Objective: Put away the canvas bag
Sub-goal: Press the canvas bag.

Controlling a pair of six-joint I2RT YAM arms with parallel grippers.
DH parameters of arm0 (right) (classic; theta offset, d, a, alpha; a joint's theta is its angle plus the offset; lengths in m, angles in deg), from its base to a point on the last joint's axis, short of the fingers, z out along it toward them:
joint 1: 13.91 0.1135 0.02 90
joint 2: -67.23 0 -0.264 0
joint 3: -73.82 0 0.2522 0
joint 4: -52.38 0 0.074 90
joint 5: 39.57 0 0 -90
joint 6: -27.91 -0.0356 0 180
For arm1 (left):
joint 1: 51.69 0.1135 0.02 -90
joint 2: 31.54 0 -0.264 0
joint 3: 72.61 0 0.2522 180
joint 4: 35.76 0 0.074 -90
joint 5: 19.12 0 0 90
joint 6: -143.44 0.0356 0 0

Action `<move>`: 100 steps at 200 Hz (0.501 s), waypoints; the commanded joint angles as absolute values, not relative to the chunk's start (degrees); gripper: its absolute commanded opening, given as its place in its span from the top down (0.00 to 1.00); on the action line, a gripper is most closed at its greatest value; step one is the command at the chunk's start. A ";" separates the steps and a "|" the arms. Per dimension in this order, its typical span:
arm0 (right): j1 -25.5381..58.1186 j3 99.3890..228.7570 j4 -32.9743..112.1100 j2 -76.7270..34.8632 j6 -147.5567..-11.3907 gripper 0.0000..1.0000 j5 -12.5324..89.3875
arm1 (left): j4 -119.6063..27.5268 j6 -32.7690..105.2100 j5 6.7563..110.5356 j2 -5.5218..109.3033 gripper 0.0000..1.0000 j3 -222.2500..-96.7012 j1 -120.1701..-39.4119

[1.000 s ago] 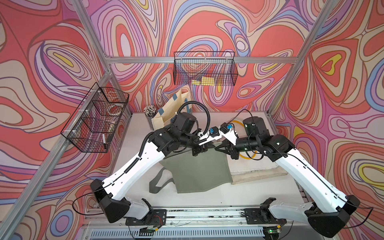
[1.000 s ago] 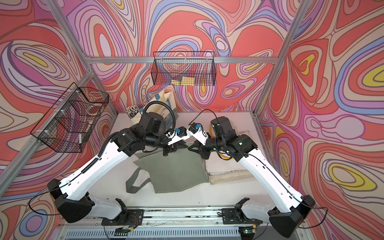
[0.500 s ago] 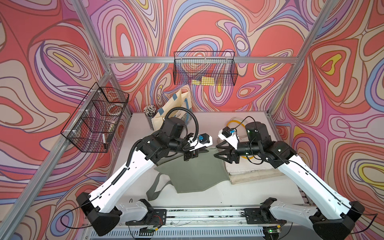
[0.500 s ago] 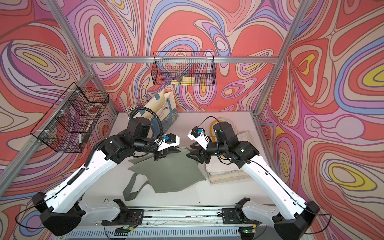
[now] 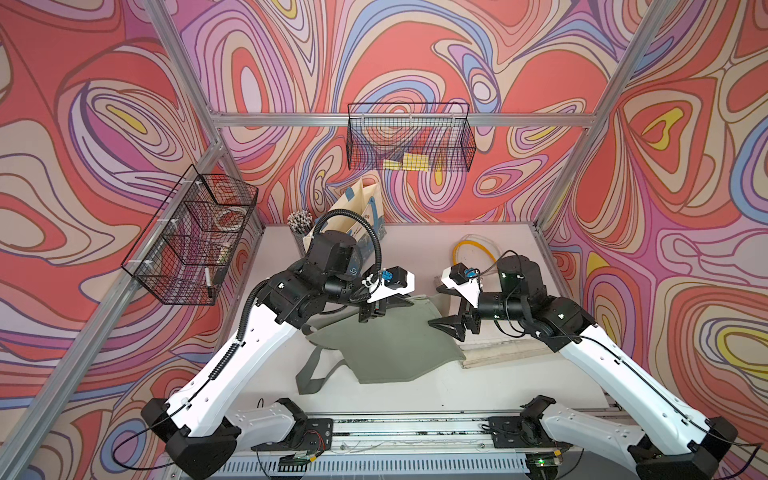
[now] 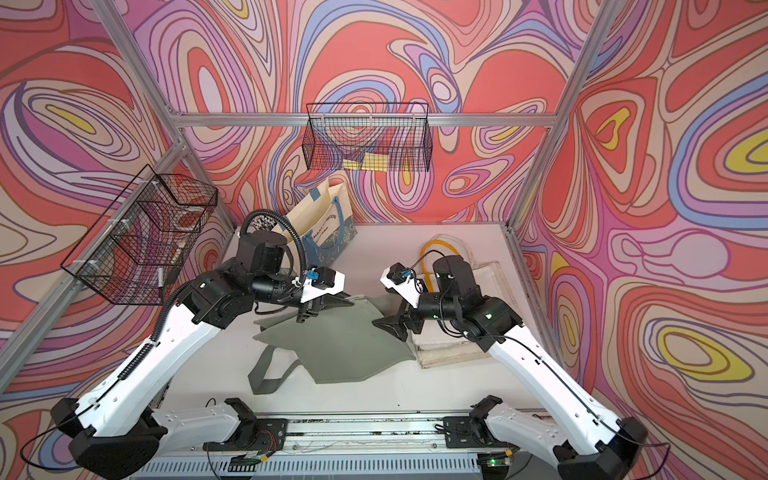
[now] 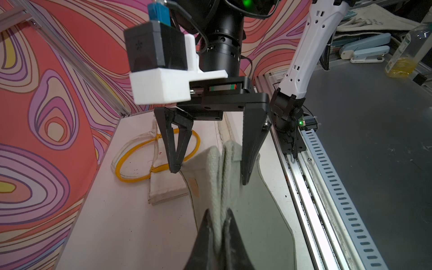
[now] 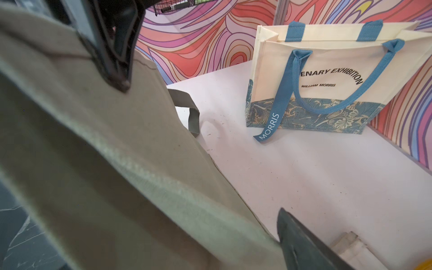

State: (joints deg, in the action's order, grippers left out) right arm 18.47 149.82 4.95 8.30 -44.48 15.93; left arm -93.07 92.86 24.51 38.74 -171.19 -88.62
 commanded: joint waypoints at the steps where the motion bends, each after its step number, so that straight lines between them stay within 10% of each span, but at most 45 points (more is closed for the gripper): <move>1: 18.26 147.81 7.32 9.08 -41.45 0.02 16.95 | -91.55 94.20 19.19 38.60 1.00 -173.93 -88.34; 100: 18.26 147.21 5.31 6.68 -41.99 0.33 10.43 | -93.00 97.62 19.73 42.75 1.00 -179.30 -87.38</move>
